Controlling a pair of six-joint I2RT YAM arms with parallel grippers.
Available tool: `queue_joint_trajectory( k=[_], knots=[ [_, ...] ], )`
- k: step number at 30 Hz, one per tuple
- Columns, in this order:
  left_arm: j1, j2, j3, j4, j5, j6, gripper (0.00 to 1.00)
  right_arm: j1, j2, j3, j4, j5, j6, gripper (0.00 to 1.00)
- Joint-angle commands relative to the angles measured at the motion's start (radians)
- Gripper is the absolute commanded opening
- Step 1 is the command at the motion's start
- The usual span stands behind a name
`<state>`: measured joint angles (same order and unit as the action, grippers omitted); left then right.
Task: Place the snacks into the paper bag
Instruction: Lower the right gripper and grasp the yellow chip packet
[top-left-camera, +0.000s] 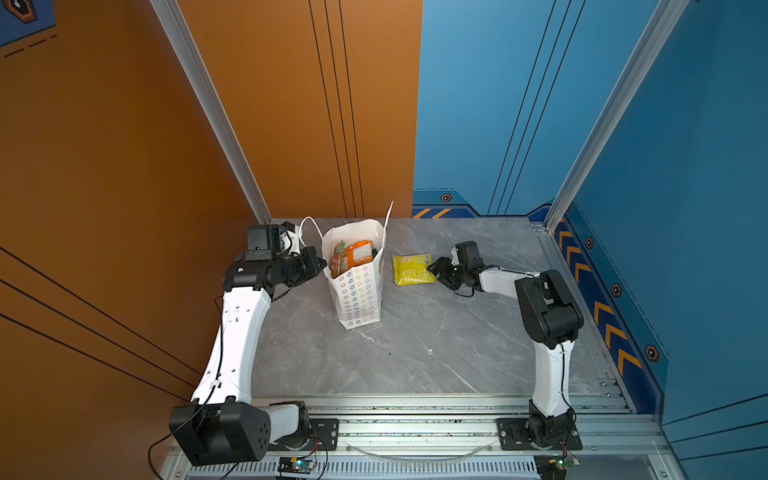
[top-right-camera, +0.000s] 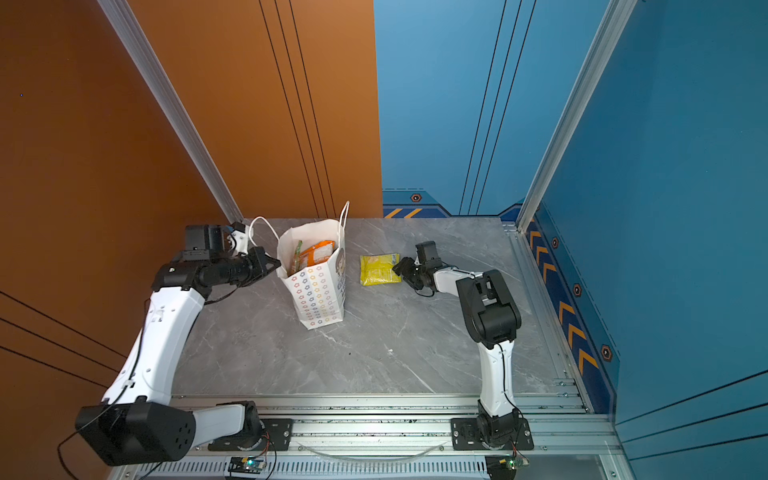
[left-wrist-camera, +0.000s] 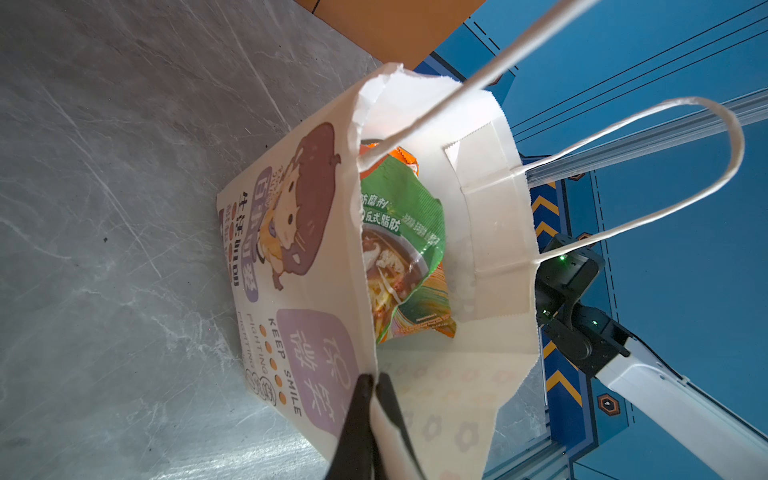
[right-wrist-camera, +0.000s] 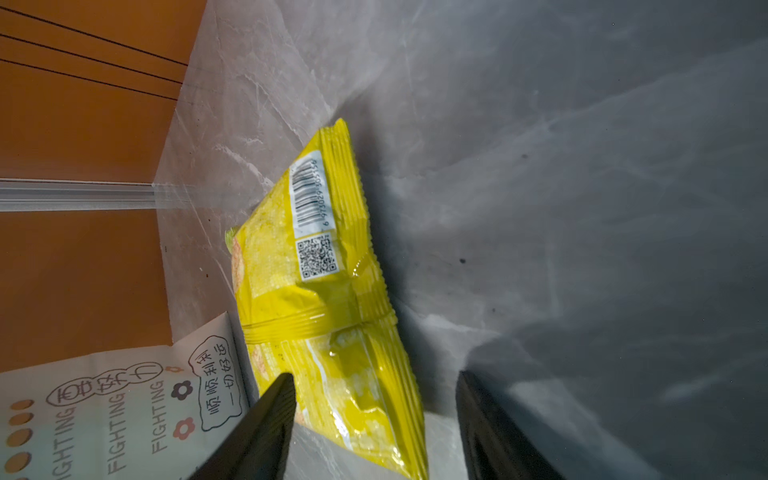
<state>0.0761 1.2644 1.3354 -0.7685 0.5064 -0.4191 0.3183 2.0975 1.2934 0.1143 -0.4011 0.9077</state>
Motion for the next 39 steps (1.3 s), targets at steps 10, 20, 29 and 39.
queue_joint_trajectory(
  k=[10, 20, 29, 39],
  knots=[
    [0.010, -0.019, 0.004, 0.011, 0.031, 0.002, 0.01, 0.004, 0.102, 0.039, 0.068, -0.054, 0.095, 0.46],
    [0.014, -0.019, 0.001, 0.010, 0.032, 0.003, 0.01, -0.006, 0.069, 0.018, 0.144, -0.077, 0.117, 0.00],
    [0.017, -0.018, -0.002, 0.011, 0.033, 0.005, 0.01, -0.006, -0.058, 0.004, 0.154, -0.109, 0.082, 0.00],
    [0.019, -0.021, -0.003, 0.011, 0.032, 0.002, 0.01, 0.046, -0.258, 0.087, -0.028, -0.074, -0.057, 0.00]
  ],
)
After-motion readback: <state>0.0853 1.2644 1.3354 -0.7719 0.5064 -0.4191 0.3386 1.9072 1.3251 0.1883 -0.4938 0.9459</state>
